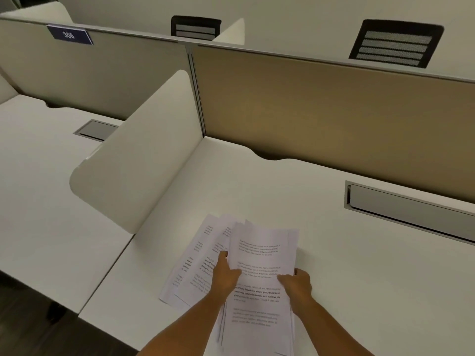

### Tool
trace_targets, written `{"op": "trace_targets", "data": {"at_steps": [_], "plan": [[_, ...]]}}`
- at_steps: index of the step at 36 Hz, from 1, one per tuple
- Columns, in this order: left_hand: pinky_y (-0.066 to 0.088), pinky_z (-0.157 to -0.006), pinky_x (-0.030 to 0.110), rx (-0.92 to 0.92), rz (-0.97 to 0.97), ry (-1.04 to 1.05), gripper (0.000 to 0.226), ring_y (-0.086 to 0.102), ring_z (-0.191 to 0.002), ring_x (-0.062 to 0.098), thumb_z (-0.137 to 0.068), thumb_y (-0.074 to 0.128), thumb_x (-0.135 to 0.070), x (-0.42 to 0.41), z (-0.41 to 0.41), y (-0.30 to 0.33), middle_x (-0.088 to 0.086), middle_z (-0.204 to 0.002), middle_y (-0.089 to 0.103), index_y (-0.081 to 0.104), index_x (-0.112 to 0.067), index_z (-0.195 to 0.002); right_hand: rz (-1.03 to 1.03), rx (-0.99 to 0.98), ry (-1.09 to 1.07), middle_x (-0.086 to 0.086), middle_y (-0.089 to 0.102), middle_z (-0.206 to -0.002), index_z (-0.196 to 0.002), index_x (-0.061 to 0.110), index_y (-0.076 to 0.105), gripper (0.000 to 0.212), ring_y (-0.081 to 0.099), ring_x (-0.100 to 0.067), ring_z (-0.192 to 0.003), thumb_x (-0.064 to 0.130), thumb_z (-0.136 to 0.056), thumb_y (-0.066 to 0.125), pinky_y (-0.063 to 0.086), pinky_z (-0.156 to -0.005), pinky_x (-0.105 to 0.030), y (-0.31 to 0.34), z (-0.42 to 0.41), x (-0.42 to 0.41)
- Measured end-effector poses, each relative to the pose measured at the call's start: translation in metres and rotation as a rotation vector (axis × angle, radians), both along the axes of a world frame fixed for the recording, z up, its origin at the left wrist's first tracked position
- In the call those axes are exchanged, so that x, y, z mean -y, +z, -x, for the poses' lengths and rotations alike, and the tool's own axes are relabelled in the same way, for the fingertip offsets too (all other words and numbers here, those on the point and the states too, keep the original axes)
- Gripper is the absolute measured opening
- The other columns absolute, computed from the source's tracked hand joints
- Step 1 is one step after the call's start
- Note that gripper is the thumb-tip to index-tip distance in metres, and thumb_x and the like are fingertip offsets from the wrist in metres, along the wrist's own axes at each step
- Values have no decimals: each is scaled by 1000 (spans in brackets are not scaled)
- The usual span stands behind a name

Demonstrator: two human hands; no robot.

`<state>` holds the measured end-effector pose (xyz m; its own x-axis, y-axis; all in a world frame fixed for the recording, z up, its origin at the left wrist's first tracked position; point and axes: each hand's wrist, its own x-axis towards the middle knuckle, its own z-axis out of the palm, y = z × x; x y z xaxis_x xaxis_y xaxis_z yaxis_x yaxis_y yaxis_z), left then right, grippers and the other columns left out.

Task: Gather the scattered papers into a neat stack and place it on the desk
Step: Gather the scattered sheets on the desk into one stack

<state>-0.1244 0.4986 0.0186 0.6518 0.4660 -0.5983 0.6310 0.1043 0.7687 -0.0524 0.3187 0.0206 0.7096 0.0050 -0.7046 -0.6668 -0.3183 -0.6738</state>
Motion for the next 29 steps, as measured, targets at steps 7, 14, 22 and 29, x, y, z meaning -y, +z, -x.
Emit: {"op": "trace_targets", "data": {"at_steps": [7,14,22,29], "plan": [[57,-90,50,3,115,2,47,70,-100,28,-79,78,-7,-33,1,6,10,-116,70,59,-8,-122,-139,-2,-3,-9,77,-90,-89,14,75,19,72,-32,-88,-2,-81,72,60,-85,-48,0,10,0],[59,-84,49,-28,-18,-54,37,72,-92,30,-79,78,-9,-79,0,19,12,-107,74,69,-6,-114,-267,-8,-18,-8,76,-101,-103,15,72,25,72,-27,-95,0,-83,74,58,-90,-42,4,19,-23],[60,-72,38,-51,-91,-82,32,72,-88,32,-85,70,-7,-110,2,24,14,-106,72,65,-7,-116,-222,-8,77,-4,76,-97,-90,22,74,25,72,-27,-94,-1,-85,66,59,-89,-42,9,20,-68],[59,-85,45,-74,-131,-115,34,69,-98,33,-91,62,-7,-118,0,10,14,-115,69,61,-7,-125,-69,-18,87,-12,75,-100,-100,6,71,26,68,-24,-82,-4,-81,57,58,-67,-29,-5,23,-97]]}}
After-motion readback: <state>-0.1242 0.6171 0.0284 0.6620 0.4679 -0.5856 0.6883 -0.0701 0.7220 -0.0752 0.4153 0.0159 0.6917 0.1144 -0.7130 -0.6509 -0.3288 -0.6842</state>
